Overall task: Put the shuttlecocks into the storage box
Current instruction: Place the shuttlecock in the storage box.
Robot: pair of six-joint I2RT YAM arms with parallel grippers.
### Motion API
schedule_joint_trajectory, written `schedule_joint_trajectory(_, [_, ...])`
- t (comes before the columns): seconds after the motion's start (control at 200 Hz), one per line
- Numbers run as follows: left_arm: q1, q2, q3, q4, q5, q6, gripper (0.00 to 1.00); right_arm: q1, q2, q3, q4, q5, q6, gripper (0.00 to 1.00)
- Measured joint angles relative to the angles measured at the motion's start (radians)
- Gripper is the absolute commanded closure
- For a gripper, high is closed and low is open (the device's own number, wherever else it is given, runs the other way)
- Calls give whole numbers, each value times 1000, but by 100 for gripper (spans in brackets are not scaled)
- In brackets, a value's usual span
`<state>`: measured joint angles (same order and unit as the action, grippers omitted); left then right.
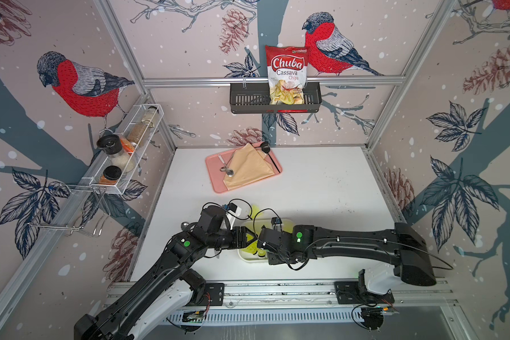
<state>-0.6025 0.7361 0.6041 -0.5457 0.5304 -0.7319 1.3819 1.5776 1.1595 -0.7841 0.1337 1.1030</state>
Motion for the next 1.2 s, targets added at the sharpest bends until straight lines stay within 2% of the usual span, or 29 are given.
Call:
schedule_joint_trajectory(0.3, [-15, -6, -19, 3, 27, 2, 37, -31, 6, -25, 11, 14, 2, 75])
schedule_joint_trajectory(0.585, [-78, -15, -27, 20, 44, -2, 36, -47, 21, -31, 26, 11, -5, 75])
schedule_joint_trajectory(0.866, [-159, -8, -17, 33, -11, -10, 30, -50, 28, -36, 39, 6, -6, 75])
schedule_joint_trajectory(1.201, [-197, -3, -9, 49, -80, -31, 28, -51, 52, -38, 53, -5, -9, 75])
